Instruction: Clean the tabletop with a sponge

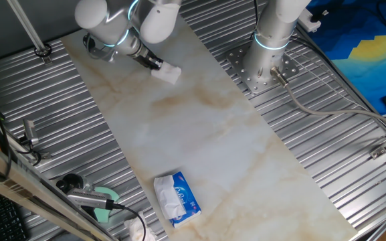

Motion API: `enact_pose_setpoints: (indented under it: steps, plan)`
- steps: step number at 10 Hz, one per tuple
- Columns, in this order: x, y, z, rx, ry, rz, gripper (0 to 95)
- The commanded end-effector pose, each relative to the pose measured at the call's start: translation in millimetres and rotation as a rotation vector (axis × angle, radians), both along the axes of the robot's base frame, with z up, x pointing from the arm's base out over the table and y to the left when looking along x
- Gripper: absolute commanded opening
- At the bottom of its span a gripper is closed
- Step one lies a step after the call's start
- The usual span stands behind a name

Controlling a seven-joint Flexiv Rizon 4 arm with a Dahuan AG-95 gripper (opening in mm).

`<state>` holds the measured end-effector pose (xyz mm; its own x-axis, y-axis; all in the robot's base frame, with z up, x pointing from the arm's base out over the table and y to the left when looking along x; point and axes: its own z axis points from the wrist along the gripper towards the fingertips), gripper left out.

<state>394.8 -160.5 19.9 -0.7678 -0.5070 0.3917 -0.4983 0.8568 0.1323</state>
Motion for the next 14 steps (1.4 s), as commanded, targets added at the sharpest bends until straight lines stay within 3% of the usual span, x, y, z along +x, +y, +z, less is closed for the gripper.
enact_pose_setpoints:
  steps: [1,5,14]
  plan:
    - [4.6,-3.8,-1.8,0.003,-0.009,0.032,0.0]
    - [19.7,-12.6,0.5,0.011,-0.004,0.049,0.0]
    - [13.4,-7.7,12.7,0.003,0.021,0.03,0.0]
